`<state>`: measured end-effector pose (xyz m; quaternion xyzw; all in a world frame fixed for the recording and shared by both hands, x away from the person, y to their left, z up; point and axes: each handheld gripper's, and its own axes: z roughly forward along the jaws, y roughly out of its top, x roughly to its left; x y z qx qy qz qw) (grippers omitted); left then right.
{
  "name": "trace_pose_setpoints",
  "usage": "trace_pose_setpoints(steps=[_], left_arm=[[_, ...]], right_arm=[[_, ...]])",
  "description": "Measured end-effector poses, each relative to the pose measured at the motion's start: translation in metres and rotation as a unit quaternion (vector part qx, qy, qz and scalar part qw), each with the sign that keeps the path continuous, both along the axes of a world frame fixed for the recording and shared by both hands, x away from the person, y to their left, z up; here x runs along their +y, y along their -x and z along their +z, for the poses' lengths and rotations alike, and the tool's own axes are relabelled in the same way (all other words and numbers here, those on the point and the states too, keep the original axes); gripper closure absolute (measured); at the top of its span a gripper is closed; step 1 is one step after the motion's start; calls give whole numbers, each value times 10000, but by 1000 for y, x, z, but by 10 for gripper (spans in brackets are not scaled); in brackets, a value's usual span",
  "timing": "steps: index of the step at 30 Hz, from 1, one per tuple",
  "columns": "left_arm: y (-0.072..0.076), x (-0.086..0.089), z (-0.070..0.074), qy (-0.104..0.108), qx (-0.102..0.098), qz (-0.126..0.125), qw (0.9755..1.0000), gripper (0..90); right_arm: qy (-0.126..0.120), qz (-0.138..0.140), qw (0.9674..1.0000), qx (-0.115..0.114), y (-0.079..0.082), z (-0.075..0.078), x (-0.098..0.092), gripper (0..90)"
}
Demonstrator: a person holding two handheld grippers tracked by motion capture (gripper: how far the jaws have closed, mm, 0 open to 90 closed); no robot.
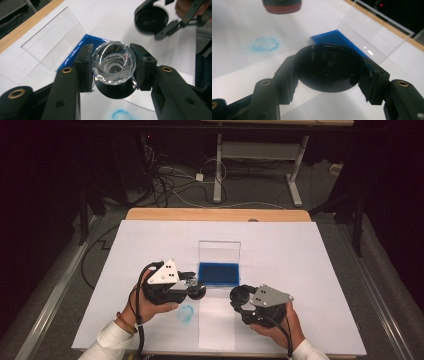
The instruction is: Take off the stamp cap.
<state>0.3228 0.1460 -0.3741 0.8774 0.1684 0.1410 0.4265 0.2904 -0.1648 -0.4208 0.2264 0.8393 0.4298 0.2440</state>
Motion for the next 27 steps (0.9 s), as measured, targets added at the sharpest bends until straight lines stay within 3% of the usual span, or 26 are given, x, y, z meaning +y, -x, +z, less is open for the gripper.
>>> trace_pose_setpoints(steps=[8, 11, 27], left_arm=[[-3, 4, -6, -96, 25, 148, 9998, 549], [-4, 5, -6, -176, -10, 183, 9997, 550], [-13, 12, -9, -183, 11, 307, 9994, 549]], right_arm=[[0, -281, 9994, -208, 7, 4, -24, 387], [-39, -349, 9991, -235, 9, 4, -31, 387], [-140, -617, 9977, -249, 17, 2, -57, 387]])
